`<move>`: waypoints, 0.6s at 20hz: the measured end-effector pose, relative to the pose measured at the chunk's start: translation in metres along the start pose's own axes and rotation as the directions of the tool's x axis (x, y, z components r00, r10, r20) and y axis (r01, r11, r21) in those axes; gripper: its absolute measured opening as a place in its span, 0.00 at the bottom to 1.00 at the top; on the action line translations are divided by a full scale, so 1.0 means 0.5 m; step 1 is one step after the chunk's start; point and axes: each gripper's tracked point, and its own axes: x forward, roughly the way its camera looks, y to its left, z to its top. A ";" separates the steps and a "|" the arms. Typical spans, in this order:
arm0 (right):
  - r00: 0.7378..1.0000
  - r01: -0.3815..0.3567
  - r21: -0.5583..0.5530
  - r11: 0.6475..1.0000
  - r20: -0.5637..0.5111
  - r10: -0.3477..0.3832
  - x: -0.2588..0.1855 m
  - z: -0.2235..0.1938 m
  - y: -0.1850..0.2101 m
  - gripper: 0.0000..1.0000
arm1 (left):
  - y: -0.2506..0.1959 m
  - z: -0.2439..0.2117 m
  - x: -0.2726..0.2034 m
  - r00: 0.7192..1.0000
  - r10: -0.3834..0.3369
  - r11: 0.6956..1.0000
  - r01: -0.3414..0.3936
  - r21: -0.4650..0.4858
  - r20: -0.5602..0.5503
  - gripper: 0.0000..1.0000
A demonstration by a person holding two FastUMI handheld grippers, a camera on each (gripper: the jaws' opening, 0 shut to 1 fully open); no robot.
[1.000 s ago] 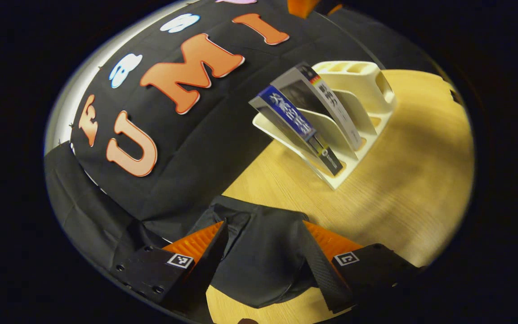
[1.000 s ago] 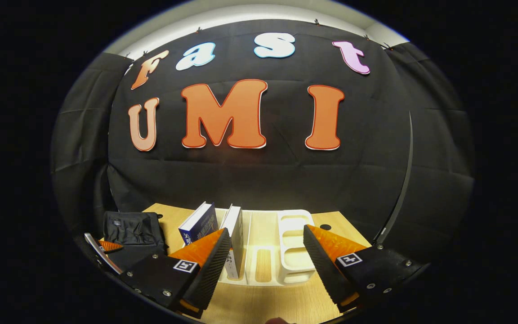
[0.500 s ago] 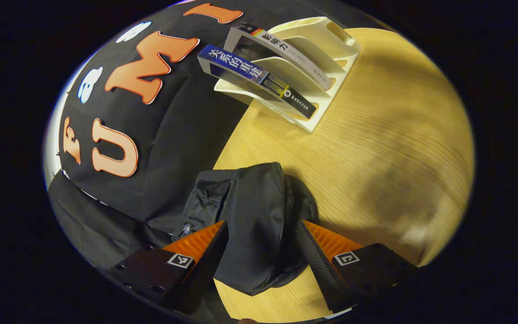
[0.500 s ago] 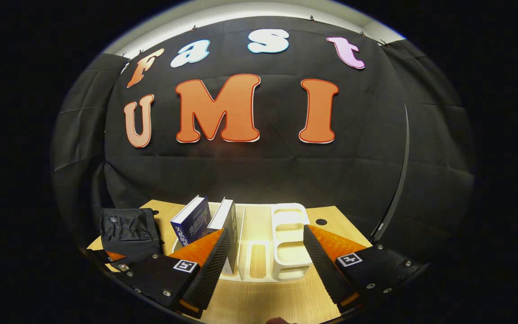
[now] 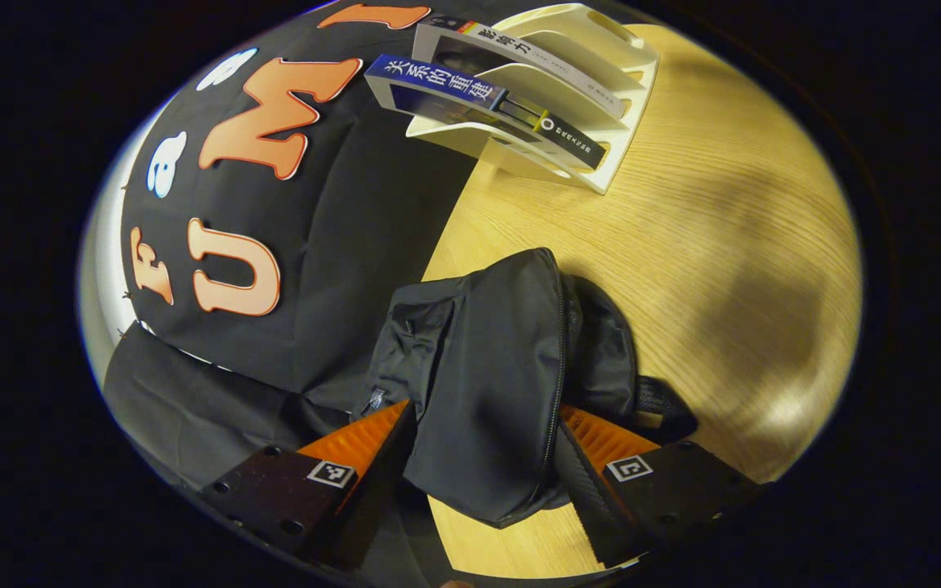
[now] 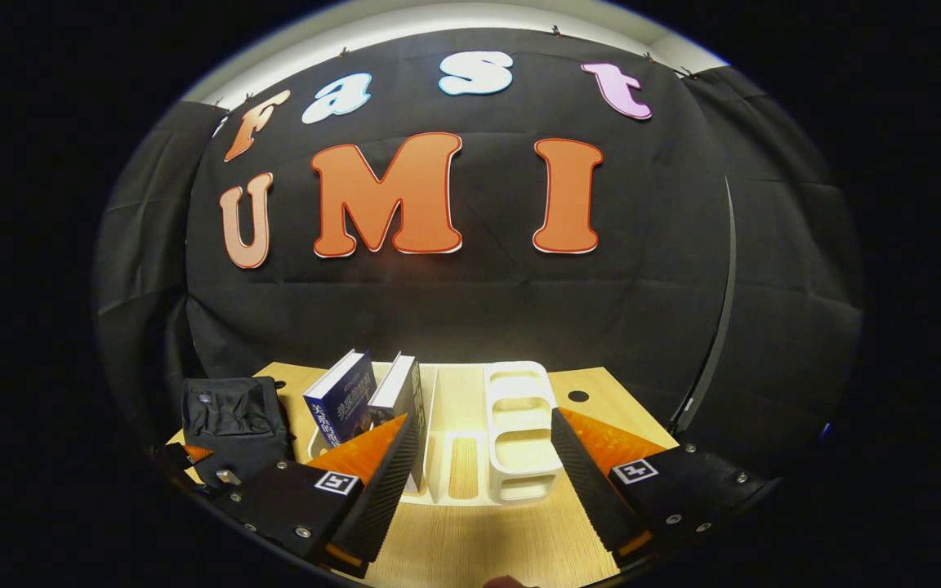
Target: Open the schoolbag, grab two books from the bookshelf and put them into the schoolbag.
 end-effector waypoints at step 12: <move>1.000 -0.007 -0.025 1.000 0.017 0.007 -0.012 0.011 -0.018 0.97 | -0.008 0.014 0.119 0.998 -0.046 0.998 0.048 0.051 -0.035 0.88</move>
